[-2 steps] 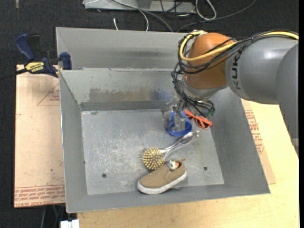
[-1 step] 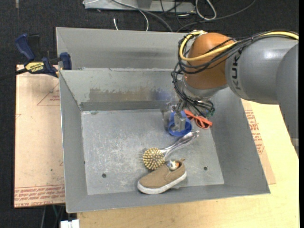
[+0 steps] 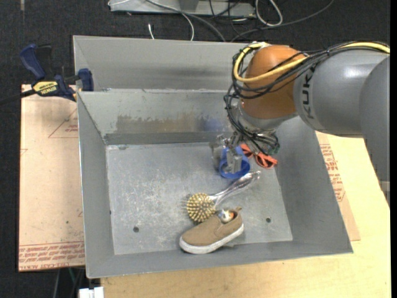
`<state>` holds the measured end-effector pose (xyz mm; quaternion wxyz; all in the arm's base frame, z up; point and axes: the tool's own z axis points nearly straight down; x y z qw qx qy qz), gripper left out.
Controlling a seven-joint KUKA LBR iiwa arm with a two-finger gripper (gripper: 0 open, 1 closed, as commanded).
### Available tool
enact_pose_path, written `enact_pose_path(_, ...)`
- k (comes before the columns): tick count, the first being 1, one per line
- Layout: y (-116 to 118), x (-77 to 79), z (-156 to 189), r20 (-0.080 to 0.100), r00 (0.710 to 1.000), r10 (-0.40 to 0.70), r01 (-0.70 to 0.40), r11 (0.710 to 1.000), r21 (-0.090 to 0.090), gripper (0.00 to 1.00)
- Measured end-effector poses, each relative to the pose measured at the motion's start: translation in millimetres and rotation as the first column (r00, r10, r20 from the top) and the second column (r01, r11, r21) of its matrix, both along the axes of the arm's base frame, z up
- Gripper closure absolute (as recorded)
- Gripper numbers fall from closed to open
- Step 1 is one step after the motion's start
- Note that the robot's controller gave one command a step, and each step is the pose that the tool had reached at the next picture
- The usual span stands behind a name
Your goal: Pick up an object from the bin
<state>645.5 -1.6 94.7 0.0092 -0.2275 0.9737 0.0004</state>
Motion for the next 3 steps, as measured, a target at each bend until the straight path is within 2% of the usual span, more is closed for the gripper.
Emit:
enact_pose_path(1,6.4,-2.6,-7.7,0.012,0.984,0.175,-0.175,0.985,-0.005,1.00)
enact_pose_path(2,-41.9,-16.7,-15.3,0.015,0.974,0.225,-0.225,0.974,-0.002,1.00)
enact_pose_path(3,-64.7,-11.4,-16.4,0.021,0.896,0.444,-0.444,0.896,-0.014,1.00)
